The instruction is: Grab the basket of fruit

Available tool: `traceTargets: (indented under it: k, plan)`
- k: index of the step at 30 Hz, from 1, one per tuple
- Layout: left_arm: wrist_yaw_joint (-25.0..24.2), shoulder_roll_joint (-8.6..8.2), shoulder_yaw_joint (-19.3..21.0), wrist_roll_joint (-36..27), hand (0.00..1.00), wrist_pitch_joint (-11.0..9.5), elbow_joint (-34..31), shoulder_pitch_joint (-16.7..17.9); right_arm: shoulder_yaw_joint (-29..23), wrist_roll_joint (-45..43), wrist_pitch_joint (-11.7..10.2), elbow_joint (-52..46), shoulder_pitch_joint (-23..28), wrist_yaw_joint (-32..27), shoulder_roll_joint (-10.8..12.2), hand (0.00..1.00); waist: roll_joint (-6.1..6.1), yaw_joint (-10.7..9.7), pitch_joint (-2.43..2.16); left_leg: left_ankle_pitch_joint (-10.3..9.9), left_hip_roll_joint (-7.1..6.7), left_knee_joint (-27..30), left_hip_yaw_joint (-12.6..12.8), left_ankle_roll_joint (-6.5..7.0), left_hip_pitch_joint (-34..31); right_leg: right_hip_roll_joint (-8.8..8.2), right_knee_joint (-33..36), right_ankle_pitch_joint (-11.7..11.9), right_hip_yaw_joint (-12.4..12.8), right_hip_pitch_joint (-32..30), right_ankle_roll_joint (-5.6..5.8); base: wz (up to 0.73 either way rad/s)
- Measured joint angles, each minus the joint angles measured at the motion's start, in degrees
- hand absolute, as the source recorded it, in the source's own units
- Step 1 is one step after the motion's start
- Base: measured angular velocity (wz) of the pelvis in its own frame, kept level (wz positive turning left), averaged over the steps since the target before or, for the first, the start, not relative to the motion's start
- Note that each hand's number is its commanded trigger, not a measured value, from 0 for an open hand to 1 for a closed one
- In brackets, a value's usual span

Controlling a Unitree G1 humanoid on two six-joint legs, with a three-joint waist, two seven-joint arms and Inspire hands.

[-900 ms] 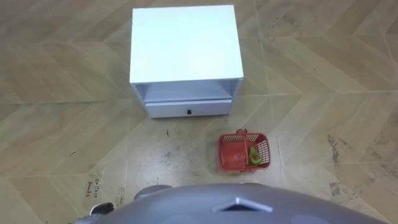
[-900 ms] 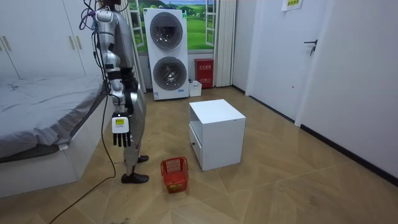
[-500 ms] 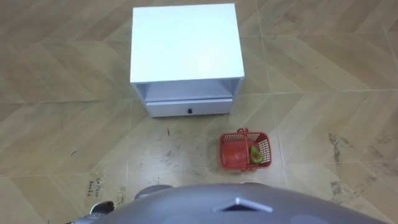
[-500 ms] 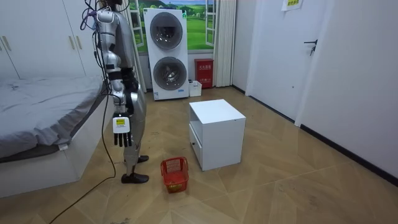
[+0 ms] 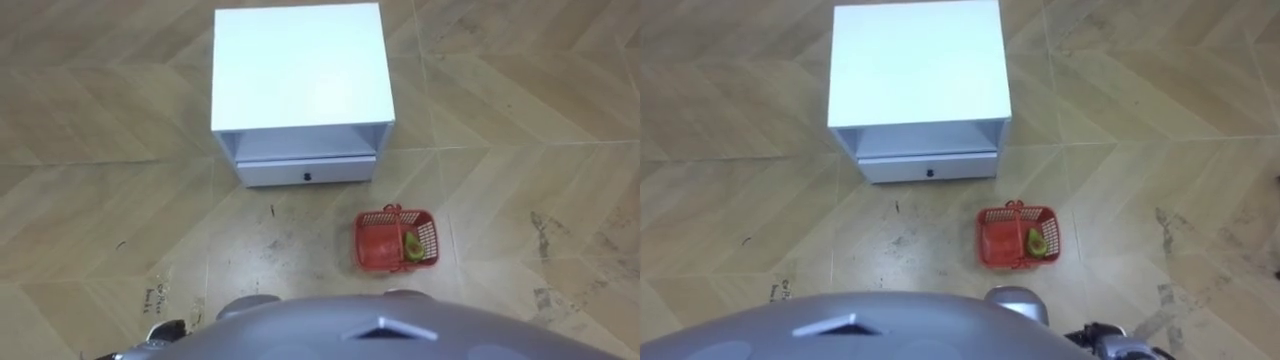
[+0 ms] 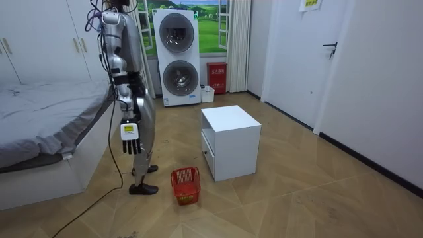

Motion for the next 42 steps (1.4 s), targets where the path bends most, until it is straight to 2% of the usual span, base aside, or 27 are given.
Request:
traceTargets:
  k: [3,4,5,6,7,8,9,10,11,14,15,16,17,18,20,21,22,23,26,29,31,32,34,36,38,39,42]
  plan:
    - [-0.04,0.05,0.95,0.55,0.0,-1.01,0.39,-0.35,-0.05,0.26,-0.07,-3.12,-0.59,-0.46,-0.28,0.0,0.29,0.18,-0.14,-0.54,-0.31,1.68,1.64,1.04,-2.55,-0.44,0.73,0.57,1.05,-2.73,0.83,-0.31]
    - [-0.06,0.2,2.05,1.05,0.0,-2.24,0.46,-0.33,-0.21,0.27,-0.01,-5.07,-1.24,-0.55,-0.24,0.0,0.96,0.23,-0.57,-0.6,0.3,1.4,2.86,2.0,-4.4,-0.58,0.97,0.94,1.27,-4.2,1.17,-0.16]
    - [-0.05,0.57,2.76,1.43,0.0,-2.91,0.56,-0.84,-0.45,0.77,-0.04,-6.8,-1.28,-0.87,-0.19,0.0,0.8,-0.32,-0.27,-0.98,0.67,2.82,4.66,2.77,-5.96,-2.0,7.51,-0.55,-0.14,-6.28,0.89,0.1]
    - [-0.05,1.07,3.07,1.46,0.0,-3.62,0.56,-0.87,-1.41,1.79,0.05,-7.06,-1.05,-1.34,-0.24,0.0,-0.01,-0.13,-0.31,-1.27,0.46,3.53,5.94,3.25,-6.3,-4.17,17.58,-1.91,-1.22,-7.1,0.89,0.3]
    - [-0.08,1.31,3.03,1.42,0.0,-3.85,0.54,-0.83,-1.56,2.57,0.05,-7.29,-1.07,-1.72,-0.34,0.0,-0.46,0.32,-0.24,-1.45,0.38,3.85,6.99,3.52,-6.47,-4.93,21.96,-1.84,-1.14,-7.03,0.96,0.23]
    - [-0.08,1.98,2.74,1.27,0.0,-3.91,0.15,-1.36,-1.39,4.4,-0.23,-8.62,-1.75,-2.63,-0.38,0.0,-1.21,1.23,-0.8,-1.75,0.21,5.65,8.19,3.89,-8.42,-6.34,29.88,-1.5,-0.72,-6.74,1.08,-0.07]
    - [-0.03,2.43,2.81,0.87,0.0,-3.98,0.07,-1.64,-1.16,6.14,-1.92,-8.72,-4.41,-3.61,-0.49,0.0,-1.83,2.15,-0.8,-2.18,0.51,8.52,8.67,4.31,-11.67,-7.08,34.4,-0.34,-0.49,-6.38,0.58,-0.16]
    - [0.02,2.6,2.85,0.8,0.0,-3.94,0.14,-1.72,-1.06,7.05,-2.72,-8.89,-6.02,-3.98,-0.53,0.0,-1.85,2.35,-0.75,-2.4,0.96,10.29,8.75,4.57,-13.63,-7.26,35.3,0.62,-0.68,-5.83,0.45,-0.2]
    - [0.22,2.91,3.04,0.73,0.0,-4.1,0.08,-2.31,-0.53,9.56,-4.08,-9.9,-9.08,-4.75,-0.54,0.0,-2.39,2.7,-1.0,-2.58,1.62,13.43,8.72,4.87,-17.5,-7.84,34.84,2.8,-1.47,-4.57,0.34,-0.07]
    - [2.06,3.9,3.01,-1.38,0.0,-4.49,1.01,-5.57,0.87,13.56,-6.82,-11.28,-17.05,-6.58,-0.51,0.0,-2.43,2.31,-0.6,-2.74,3.82,21.67,8.55,5.08,-28.21,-8.83,27.2,5.76,-3.53,-0.76,1.62,0.0]
    - [3.07,4.35,2.96,-2.11,0.0,-4.69,1.16,-7.27,1.22,14.28,-7.51,-12.45,-20.11,-6.97,-0.48,0.0,-2.59,2.01,-0.44,-3.06,4.26,26.44,6.84,5.05,-33.36,-8.33,24.5,0.41,-4.14,-0.09,4.43,0.13]
    - [3.57,4.53,3.0,-2.62,0.0,-4.84,1.31,-8.31,1.19,14.42,-7.93,-12.83,-21.36,-7.11,-0.51,0.0,-2.57,1.93,-0.21,-3.26,4.38,29.14,5.98,4.93,-35.87,-7.92,24.58,-2.65,-4.6,-0.79,4.63,0.29]
    - [4.21,4.8,2.68,-3.94,0.0,-5.4,1.8,-9.71,1.05,14.65,-8.24,-13.62,-22.61,-7.99,-0.57,0.0,-2.76,2.18,-0.31,-4.06,4.53,32.82,5.11,4.53,-39.55,-7.64,26.92,-7.36,-4.54,-2.74,4.08,0.24]
    - [4.42,5.0,2.11,-4.85,0.0,-5.93,2.15,-10.19,1.07,14.98,-8.21,-14.0,-23.19,-8.53,-0.59,0.0,-3.06,2.59,-0.3,-4.41,4.52,34.47,4.84,4.43,-41.11,-7.77,28.79,-9.55,-4.23,-3.9,4.15,0.1]
    - [5.45,5.67,-1.38,-8.95,0.0,-7.58,4.77,-12.02,1.09,17.09,-8.23,-15.69,-25.21,-10.39,-1.2,0.0,-3.95,3.76,0.2,-8.0,4.62,43.34,4.19,4.23,-47.08,-9.47,40.58,-16.65,-2.22,-9.44,4.35,-0.03]
    - [5.56,5.86,-2.21,-10.1,0.0,-7.81,5.82,-12.45,1.07,17.24,-8.33,-15.91,-25.76,-10.88,-1.5,0.0,-4.08,3.72,0.31,-9.25,4.58,46.27,4.21,4.58,-48.67,-10.23,45.08,-17.67,-1.73,-11.22,4.19,0.18]
    - [6.07,6.15,-3.16,-11.59,0.0,-7.82,7.86,-13.23,1.02,17.59,-8.92,-16.38,-26.19,-11.87,-2.25,0.0,-4.38,3.63,0.54,-11.7,4.3,52.3,4.29,5.37,-51.43,-11.77,54.46,-18.71,-0.31,-14.42,3.89,0.34]
    - [6.86,6.38,-4.08,-12.51,0.0,-7.98,8.56,-13.21,0.51,17.78,-8.95,-17.68,-26.21,-12.97,-2.92,0.0,-4.41,3.57,0.67,-14.26,4.12,58.3,4.33,6.34,-54.28,-13.08,63.05,-18.82,0.82,-17.35,3.83,0.36]
    - [8.66,6.97,-7.34,-12.67,0.0,-8.92,9.81,-13.59,-0.15,19.46,-10.35,-19.4,-27.62,-13.93,-4.36,0.0,-4.61,3.51,1.08,-19.69,3.13,71.23,5.19,8.47,-60.69,-15.58,80.41,-18.91,4.21,-22.98,3.79,0.34]
    - [9.78,7.29,-10.13,-12.73,0.0,-10.24,9.74,-14.25,-0.09,20.33,-11.67,-19.45,-27.85,-13.86,-4.92,0.0,-5.27,3.0,1.47,-22.93,0.67,80.47,6.13,10.24,-65.17,-16.99,92.34,-18.99,7.19,-24.76,3.94,0.55]
    - [10.32,7.23,-11.85,-13.75,0.0,-11.07,9.79,-14.27,0.04,20.29,-11.69,-19.5,-28.05,-13.57,-4.91,0.0,-5.27,3.05,1.59,-23.62,-0.42,83.9,6.69,10.58,-67.32,-17.22,96.97,-19.01,8.61,-25.56,4.0,0.45]
    - [10.55,7.25,-12.77,-13.95,0.0,-11.23,9.87,-14.21,0.03,20.3,-11.68,-19.53,-28.05,-13.57,-4.91,0.0,-5.49,2.37,1.7,-23.64,-1.55,85.21,7.11,10.58,-68.39,-18.13,99.17,-19.02,8.71,-25.67,4.02,0.51]
    - [10.77,7.37,-13.56,-15.01,0.0,-11.43,10.32,-13.52,0.01,20.49,-11.68,-19.59,-28.01,-13.54,-4.91,0.0,-6.03,0.92,1.75,-23.63,-2.46,86.46,8.08,10.58,-69.22,-19.03,101.57,-19.1,8.72,-25.23,4.17,0.55]
    - [10.96,7.57,-13.73,-15.5,0.0,-12.06,10.67,-12.15,-0.01,21.26,-11.68,-19.6,-27.75,-13.49,-4.91,0.0,-6.7,0.07,1.75,-23.64,-2.25,87.21,8.8,10.57,-69.29,-18.65,102.94,-19.11,9.56,-24.97,4.18,0.29]
    - [10.91,7.6,-13.01,-15.89,0.0,-12.46,10.39,-9.62,0.02,21.32,-11.68,-20.17,-26.45,-12.94,-4.9,0.0,-7.48,0.12,1.33,-23.62,-2.19,87.54,8.67,10.57,-69.17,-18.3,103.43,-19.51,9.97,-24.64,4.27,0.0]
    - [10.86,7.6,-12.67,-15.9,0.0,-12.51,10.38,-9.1,0.03,21.29,-11.68,-20.3,-26.16,-12.73,-4.9,0.0,-7.72,0.14,1.34,-23.61,-2.18,87.55,8.61,10.56,-68.98,-18.28,103.42,-19.71,9.89,-24.37,4.27,0.0]
    - [10.53,7.63,-12.7,-15.92,0.0,-12.57,10.4,-7.82,0.03,21.11,-11.67,-20.57,-25.66,-12.59,-5.09,0.0,-8.51,0.03,1.24,-23.5,-2.08,87.87,8.17,9.64,-68.85,-17.43,103.6,-21.14,9.54,-23.31,4.16,0.05]
